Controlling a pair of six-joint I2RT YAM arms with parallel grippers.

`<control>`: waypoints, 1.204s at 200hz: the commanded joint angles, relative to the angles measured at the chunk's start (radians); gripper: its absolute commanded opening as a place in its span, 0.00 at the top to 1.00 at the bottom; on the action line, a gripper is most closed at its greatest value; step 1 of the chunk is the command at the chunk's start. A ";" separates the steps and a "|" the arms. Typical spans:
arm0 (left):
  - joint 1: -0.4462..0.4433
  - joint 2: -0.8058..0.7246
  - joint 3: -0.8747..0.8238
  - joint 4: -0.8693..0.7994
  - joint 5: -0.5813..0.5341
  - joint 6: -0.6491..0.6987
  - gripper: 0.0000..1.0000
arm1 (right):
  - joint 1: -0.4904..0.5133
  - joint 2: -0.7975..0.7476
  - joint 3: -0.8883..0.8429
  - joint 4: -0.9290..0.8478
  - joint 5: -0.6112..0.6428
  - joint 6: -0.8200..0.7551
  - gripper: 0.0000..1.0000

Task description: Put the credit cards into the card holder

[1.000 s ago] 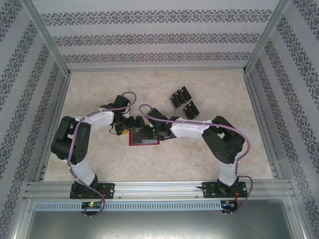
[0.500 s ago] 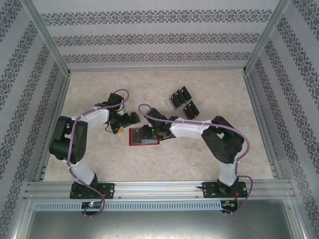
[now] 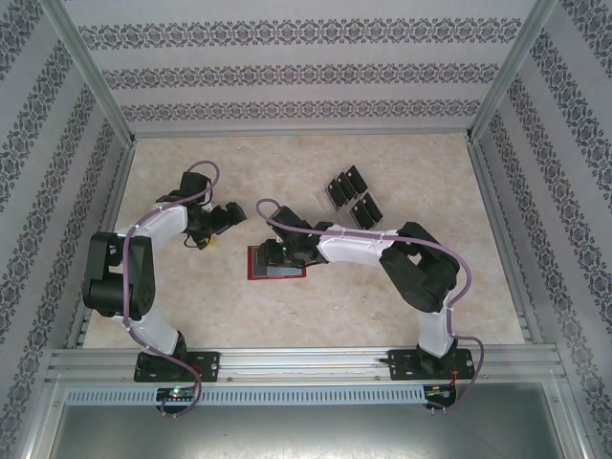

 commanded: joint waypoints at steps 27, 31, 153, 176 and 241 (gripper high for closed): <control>0.051 -0.038 -0.005 0.051 0.033 -0.028 0.00 | 0.029 0.050 0.093 -0.066 0.000 0.006 0.51; 0.054 -0.040 -0.008 0.057 0.034 -0.033 0.00 | 0.031 0.054 0.099 -0.070 0.000 0.007 0.51; 0.136 -0.074 -0.045 0.108 0.067 -0.075 0.00 | 0.098 0.177 0.485 -0.257 -0.021 -0.079 0.51; 0.146 -0.087 -0.028 0.072 0.057 -0.060 0.00 | 0.103 0.066 0.403 -0.250 0.021 -0.094 0.51; 0.131 -0.117 -0.022 -0.001 0.059 -0.011 0.00 | -0.028 -0.129 0.006 -0.215 0.109 -0.042 0.49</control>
